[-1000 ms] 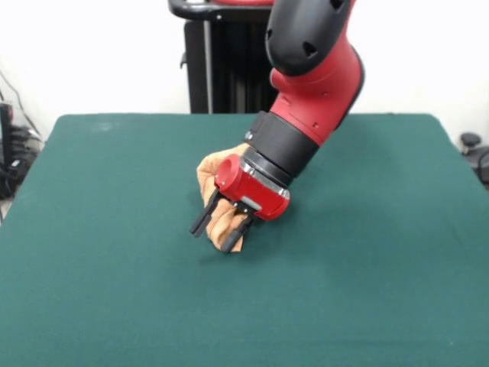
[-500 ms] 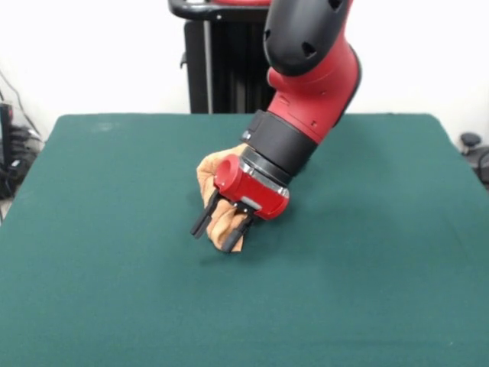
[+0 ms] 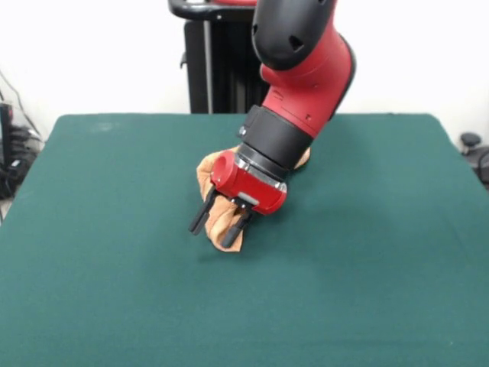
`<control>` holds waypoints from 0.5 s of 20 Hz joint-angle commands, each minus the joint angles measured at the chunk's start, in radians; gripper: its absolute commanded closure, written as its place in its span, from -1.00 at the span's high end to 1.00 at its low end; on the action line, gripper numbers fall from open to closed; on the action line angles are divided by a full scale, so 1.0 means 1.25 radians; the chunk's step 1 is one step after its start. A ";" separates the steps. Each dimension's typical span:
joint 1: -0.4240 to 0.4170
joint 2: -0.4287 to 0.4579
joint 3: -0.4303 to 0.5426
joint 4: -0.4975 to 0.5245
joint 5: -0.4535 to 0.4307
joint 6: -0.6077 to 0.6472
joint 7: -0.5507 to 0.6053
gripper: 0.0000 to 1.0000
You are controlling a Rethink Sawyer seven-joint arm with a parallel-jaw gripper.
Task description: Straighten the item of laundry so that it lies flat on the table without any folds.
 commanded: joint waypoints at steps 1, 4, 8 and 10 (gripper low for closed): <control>-0.005 -0.024 0.155 0.108 -0.026 0.045 -0.042 1.00; -0.006 -0.039 0.155 0.125 -0.033 0.039 -0.033 1.00; -0.009 -0.046 0.156 0.133 -0.040 0.042 -0.031 1.00; -0.007 -0.039 0.156 0.125 -0.041 0.046 -0.026 1.00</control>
